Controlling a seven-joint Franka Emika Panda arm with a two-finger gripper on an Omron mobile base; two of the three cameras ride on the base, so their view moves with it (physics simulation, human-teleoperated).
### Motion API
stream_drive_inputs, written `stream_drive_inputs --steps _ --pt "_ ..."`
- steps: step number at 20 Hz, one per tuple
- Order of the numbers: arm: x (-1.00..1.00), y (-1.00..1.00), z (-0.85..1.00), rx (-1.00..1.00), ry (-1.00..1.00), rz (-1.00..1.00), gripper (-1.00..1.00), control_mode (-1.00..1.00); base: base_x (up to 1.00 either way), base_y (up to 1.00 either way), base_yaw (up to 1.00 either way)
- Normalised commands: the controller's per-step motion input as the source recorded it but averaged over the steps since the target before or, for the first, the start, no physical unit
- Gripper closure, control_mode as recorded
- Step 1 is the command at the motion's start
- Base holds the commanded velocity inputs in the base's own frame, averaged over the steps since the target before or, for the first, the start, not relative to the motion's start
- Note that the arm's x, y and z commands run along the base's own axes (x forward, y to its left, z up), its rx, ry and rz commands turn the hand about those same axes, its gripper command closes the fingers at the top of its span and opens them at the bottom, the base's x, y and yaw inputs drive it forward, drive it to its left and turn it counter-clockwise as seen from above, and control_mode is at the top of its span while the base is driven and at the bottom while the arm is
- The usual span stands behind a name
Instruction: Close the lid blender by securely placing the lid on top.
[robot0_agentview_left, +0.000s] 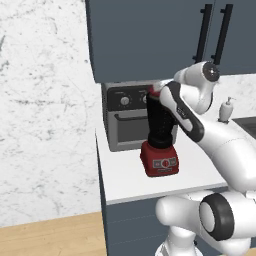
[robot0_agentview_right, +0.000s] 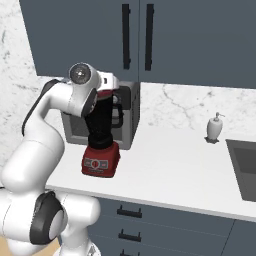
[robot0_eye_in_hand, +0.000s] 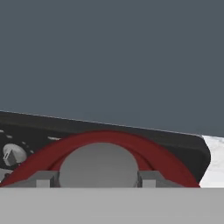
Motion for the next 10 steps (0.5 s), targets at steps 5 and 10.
stream_drive_inputs --steps 5,10 --pt "0.0 0.17 0.09 0.0 -0.04 0.0 1.0 -1.0 0.0 0.0 0.0" --pt "0.0 0.11 0.03 0.0 -0.01 0.0 1.0 -1.0 0.0 0.0 0.0"
